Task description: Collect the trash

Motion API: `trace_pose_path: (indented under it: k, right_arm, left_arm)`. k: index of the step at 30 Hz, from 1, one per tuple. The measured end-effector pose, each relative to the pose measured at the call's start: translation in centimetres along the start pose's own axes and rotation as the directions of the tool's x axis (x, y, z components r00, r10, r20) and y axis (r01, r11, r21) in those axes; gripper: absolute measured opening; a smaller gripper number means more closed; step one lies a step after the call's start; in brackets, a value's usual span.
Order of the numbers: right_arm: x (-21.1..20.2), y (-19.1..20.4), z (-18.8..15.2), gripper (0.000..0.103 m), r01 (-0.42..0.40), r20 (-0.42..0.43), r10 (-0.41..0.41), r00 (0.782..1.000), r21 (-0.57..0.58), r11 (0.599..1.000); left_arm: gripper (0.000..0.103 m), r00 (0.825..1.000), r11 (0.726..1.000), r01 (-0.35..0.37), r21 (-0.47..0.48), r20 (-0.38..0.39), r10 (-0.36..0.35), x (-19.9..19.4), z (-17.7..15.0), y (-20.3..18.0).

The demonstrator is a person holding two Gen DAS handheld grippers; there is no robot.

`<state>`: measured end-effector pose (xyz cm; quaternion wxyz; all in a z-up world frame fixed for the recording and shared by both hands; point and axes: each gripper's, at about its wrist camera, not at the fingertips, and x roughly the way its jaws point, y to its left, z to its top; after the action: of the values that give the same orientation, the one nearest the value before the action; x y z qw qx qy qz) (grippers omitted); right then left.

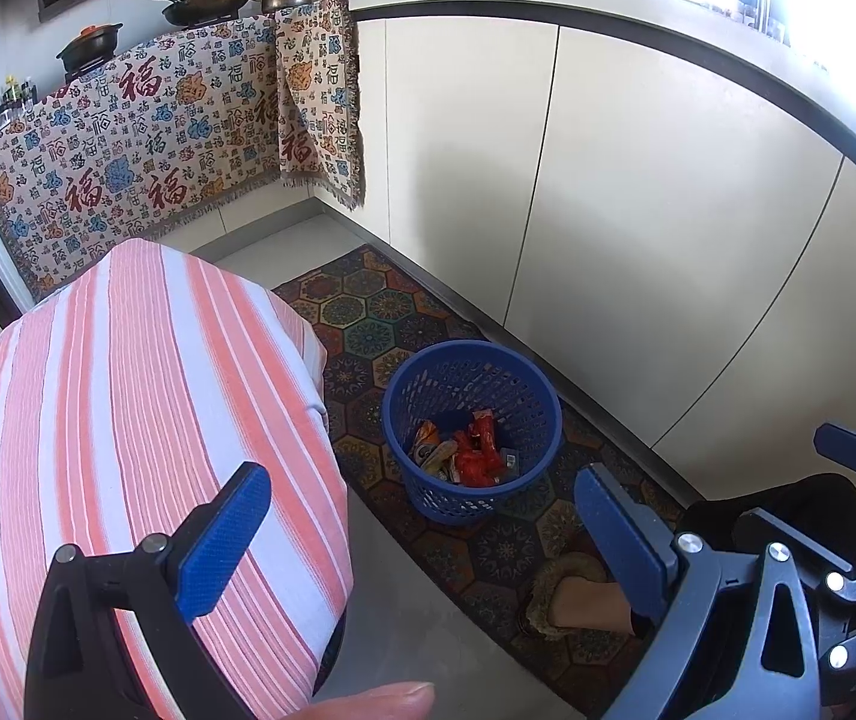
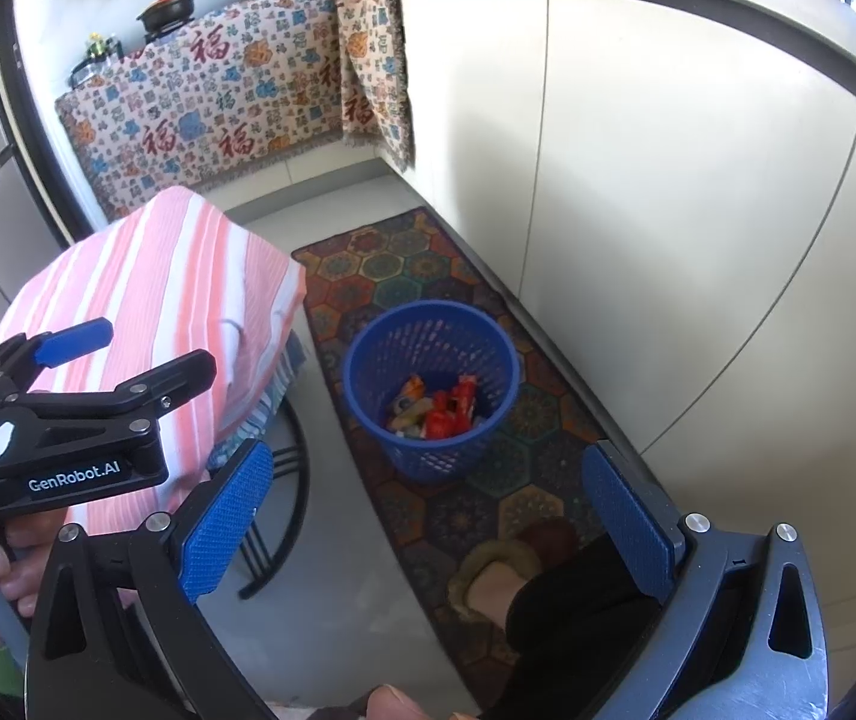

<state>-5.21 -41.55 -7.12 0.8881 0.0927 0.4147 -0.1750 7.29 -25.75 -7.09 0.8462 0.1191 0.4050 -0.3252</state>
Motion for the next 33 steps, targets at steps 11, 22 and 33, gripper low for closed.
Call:
trace_pose_path:
  k: [11,22,33]
  right_arm:
    - [-0.01,-0.08,0.00,0.103,0.000,-0.001,0.000,1.000,0.001,1.000]
    - [0.19,-0.27,-0.26,0.103,0.002,-0.008,-0.002,1.000,0.006,1.000]
    - [0.26,-0.61,-0.24,0.103,0.003,-0.013,-0.003,1.000,0.015,1.000]
  left_arm:
    - [0.103,1.000,1.000,0.002,0.006,-0.005,-0.002,0.16,-0.14,-0.06]
    - [0.103,1.000,1.000,0.005,0.013,-0.010,-0.005,0.32,-0.11,-0.16]
    - [0.103,1.000,1.000,0.008,0.027,-0.013,-0.008,0.32,-0.23,-0.32]
